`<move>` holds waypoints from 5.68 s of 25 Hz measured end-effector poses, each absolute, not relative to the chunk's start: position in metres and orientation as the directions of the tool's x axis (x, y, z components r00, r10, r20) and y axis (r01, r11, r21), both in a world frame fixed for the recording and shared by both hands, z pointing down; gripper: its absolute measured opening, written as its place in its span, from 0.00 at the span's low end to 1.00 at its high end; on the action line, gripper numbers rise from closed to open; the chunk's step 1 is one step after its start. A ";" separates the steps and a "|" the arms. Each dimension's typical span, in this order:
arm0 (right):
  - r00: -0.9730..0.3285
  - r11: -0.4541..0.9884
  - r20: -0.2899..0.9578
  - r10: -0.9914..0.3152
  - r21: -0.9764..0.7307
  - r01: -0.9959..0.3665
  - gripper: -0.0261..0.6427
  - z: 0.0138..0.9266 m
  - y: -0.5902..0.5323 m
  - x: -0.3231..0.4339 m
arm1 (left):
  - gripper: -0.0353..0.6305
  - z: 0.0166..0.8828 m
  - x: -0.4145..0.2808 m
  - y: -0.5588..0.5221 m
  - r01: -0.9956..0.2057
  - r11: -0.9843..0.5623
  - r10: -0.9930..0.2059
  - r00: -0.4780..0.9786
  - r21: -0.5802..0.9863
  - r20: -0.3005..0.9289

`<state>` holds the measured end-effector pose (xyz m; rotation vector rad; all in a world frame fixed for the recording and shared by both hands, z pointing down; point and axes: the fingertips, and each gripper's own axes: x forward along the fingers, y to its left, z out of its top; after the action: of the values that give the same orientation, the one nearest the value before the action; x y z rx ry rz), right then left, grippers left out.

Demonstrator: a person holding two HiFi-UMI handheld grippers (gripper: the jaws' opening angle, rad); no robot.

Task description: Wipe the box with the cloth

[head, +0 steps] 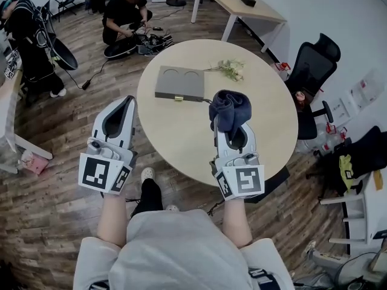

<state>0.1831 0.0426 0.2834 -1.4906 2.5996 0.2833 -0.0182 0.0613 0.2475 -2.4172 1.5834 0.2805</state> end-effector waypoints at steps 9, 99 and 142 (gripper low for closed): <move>-0.497 0.497 -0.262 -0.827 0.072 -0.865 0.14 0.269 -0.020 0.156 | 0.06 0.247 -0.037 -0.012 -0.900 -0.427 -0.858 0.434 -0.090 -0.275; -0.364 0.415 0.721 -0.590 -0.117 -0.903 0.15 0.611 -0.372 -0.023 | 0.06 0.396 -0.178 -0.289 -0.874 -0.470 -0.881 0.473 0.123 -0.003; -0.119 0.130 0.744 -0.657 -0.044 -0.991 0.14 0.608 -0.351 0.196 | 0.06 0.388 -0.086 -0.292 -0.825 -0.554 -0.830 0.557 0.109 -0.003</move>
<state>0.1957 -0.3513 0.6076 -2.3267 2.7050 -1.1111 -0.0855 -0.2922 0.3878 -2.8549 1.5216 0.0879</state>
